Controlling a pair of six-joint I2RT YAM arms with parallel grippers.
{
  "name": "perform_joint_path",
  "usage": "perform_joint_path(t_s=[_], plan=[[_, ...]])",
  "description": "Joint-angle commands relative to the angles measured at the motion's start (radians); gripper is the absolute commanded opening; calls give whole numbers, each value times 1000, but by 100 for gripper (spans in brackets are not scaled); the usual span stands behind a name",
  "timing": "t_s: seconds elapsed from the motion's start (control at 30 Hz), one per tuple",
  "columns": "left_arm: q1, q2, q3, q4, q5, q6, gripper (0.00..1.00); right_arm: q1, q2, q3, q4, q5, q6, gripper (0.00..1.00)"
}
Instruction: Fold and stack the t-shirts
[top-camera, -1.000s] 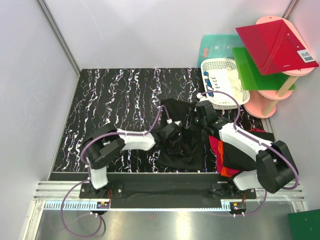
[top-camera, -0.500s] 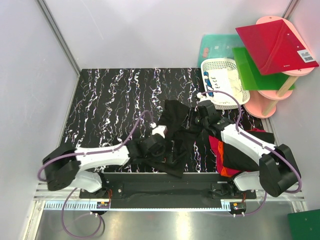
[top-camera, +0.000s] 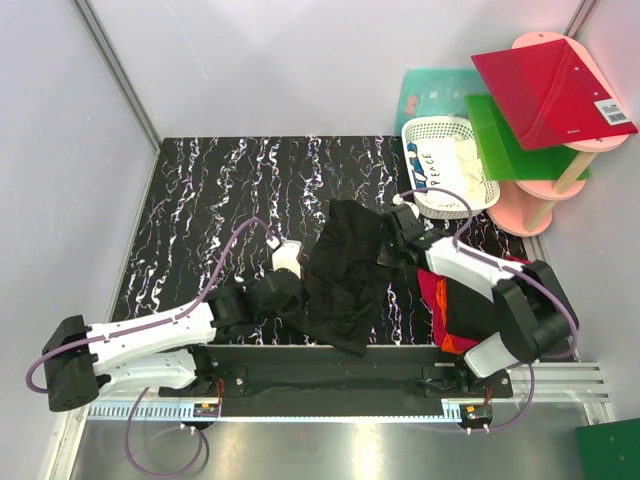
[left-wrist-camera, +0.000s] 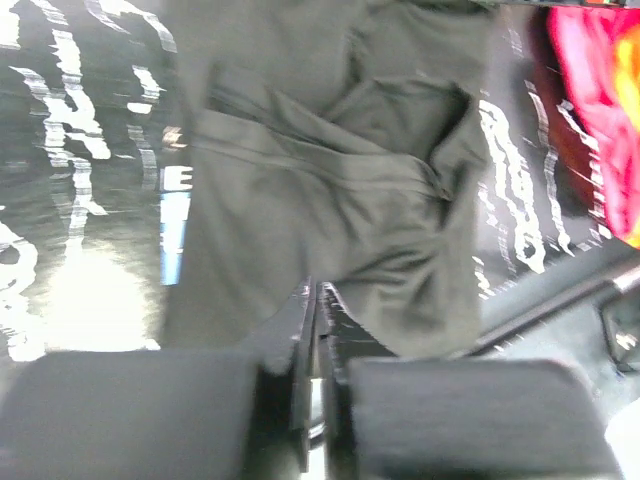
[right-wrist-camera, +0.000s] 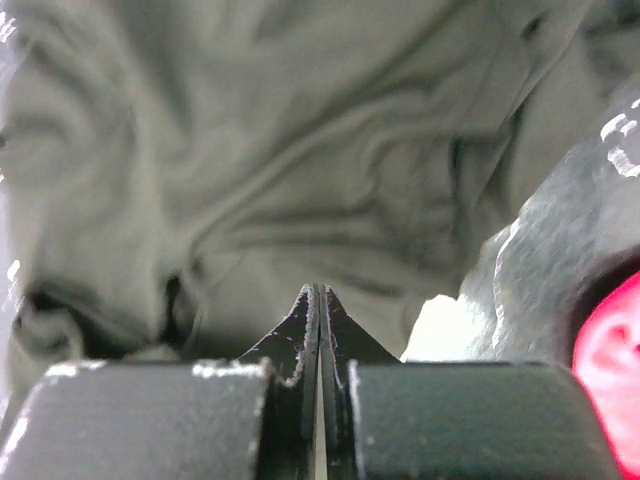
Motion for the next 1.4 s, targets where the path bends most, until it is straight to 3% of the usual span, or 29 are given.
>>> perform_joint_path(t_s=[0.0,0.33,0.67,1.03,1.17,1.23,1.3,1.33,1.37], plan=[[4,-24,110,-96,-177,29,0,4,92,141,-68,175,20,0],[29,-74,165,-135,-256,80,0,4,400,408,-143,179,8,0],[64,-91,163,-137,-263,92,1,4,542,585,-177,124,-27,0],[93,-71,170,-127,-283,103,4,6,750,895,-186,-14,-98,0],[103,-62,165,-126,-282,89,9,7,746,924,-187,9,-111,0],[103,-62,164,-127,-276,87,15,7,693,907,-182,49,-136,0],[103,-73,159,-123,-260,89,31,9,631,852,-145,73,-162,0],[103,-76,156,-121,-259,89,50,15,561,831,-134,90,-167,0],[103,-79,145,-111,-247,89,90,18,522,811,-115,103,-173,0]])
